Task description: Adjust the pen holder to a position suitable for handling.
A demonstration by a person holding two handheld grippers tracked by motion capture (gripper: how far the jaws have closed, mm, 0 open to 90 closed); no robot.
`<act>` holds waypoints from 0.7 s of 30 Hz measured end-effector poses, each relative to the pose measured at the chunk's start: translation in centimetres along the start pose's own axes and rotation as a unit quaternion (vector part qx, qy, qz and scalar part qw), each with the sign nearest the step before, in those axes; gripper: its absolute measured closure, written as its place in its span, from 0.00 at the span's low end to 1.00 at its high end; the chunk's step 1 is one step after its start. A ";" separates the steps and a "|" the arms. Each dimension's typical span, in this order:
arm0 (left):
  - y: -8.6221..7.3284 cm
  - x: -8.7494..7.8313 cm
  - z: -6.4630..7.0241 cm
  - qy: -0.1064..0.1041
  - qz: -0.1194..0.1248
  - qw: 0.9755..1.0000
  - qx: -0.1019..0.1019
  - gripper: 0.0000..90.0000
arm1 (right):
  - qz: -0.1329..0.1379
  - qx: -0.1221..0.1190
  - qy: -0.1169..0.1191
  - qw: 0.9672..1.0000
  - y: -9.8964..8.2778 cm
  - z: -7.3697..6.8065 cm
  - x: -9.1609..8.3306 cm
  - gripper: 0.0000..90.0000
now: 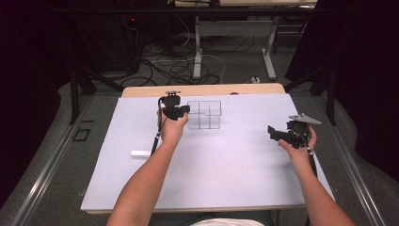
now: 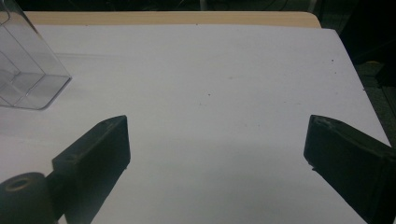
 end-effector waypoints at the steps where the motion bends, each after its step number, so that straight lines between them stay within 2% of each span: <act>1: 0.0 0.0 0.0 0.000 -0.002 1.000 0.000 0.93 | 0.000 0.000 0.000 1.000 0.0 0.0 0.0 0.07; 17: 0.6 -1.3 -0.5 -0.022 0.004 1.000 0.003 0.81 | -0.001 -0.002 0.001 1.000 0.0 0.0 0.0 0.07; 21: 0.9 -2.1 -0.8 -0.027 0.012 0.999 0.013 0.75 | -0.003 0.002 0.001 1.000 -0.1 -0.1 0.0 0.08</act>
Point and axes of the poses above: each handheld gripper's, and its own axes: x roughly forward along the jaws, y roughly out of its top, z roughly to its right, the point moved 4 cm from there along x, roughly forward along the jaws, and after that the axes turned 13 degrees about -x, right-handed, at the moved point
